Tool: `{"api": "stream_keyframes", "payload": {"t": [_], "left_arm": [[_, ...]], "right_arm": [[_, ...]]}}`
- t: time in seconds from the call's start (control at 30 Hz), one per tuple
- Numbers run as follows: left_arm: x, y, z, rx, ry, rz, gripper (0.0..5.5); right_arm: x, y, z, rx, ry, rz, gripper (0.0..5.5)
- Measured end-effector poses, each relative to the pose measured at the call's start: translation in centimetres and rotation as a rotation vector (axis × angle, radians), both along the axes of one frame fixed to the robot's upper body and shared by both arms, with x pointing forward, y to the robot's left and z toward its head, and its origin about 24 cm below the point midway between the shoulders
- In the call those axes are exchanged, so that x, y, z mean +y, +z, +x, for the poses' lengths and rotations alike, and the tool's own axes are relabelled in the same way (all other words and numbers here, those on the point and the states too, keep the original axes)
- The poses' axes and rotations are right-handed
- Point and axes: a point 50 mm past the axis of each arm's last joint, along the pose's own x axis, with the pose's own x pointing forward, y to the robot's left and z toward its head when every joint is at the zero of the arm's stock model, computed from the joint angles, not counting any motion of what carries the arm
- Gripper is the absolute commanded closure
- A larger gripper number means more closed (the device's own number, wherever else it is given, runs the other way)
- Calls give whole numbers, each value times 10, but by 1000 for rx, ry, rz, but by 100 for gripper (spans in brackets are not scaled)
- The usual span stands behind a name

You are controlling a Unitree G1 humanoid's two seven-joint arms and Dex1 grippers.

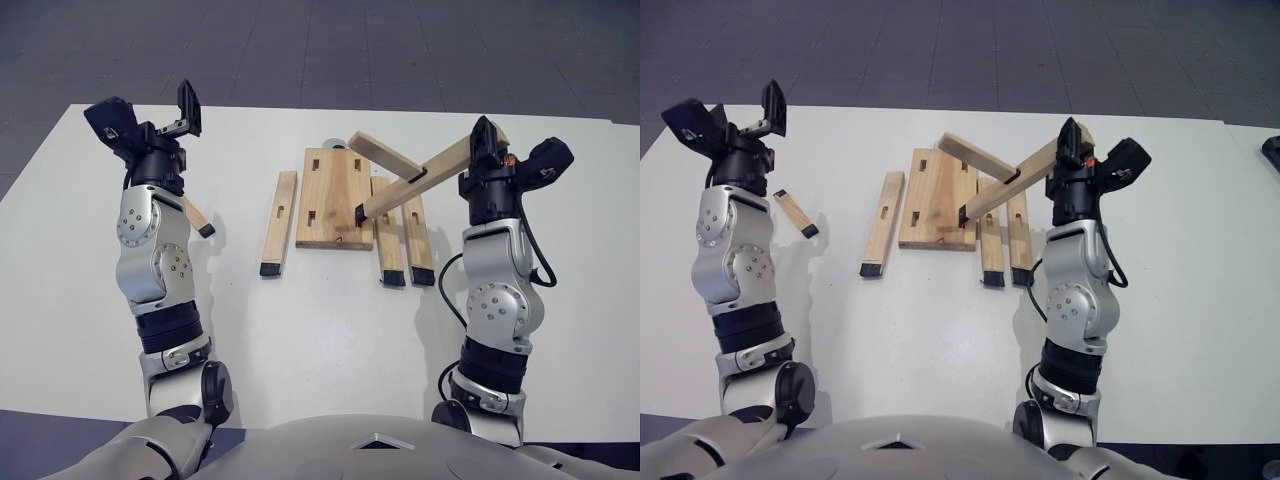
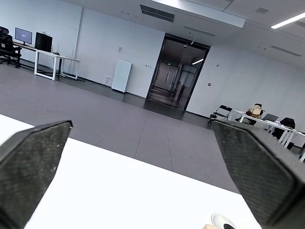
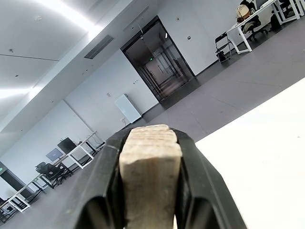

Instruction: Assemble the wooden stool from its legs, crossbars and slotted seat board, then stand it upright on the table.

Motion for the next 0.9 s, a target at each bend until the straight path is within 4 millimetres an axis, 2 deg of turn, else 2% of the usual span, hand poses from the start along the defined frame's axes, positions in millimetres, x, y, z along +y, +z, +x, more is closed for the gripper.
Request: {"api": "stream_keyframes", "payload": {"t": [0.2, 0.37, 0.57, 0.63, 0.67, 0.9], "left_arm": [[-5, -1, 1, -1, -1, -14, 10], [-9, 2, 0, -20, 3, -16, 10], [-22, 8, -1, -47, -27, -3, 10], [-24, 12, -3, -61, -26, -1, 10], [-24, 14, -4, -69, -26, 1, 10], [-26, 13, -4, -63, -14, 21, 10]], "right_arm": [[0, 1, -3, 8, -13, -27, 447], [25, 11, -1, -66, 47, -291, 447], [40, 10, -2, -110, 102, -457, 446], [44, 3, -3, -104, 150, -524, 446], [45, -2, -3, -91, 163, -544, 446], [46, 0, 1, -93, 199, -583, 444]]}}
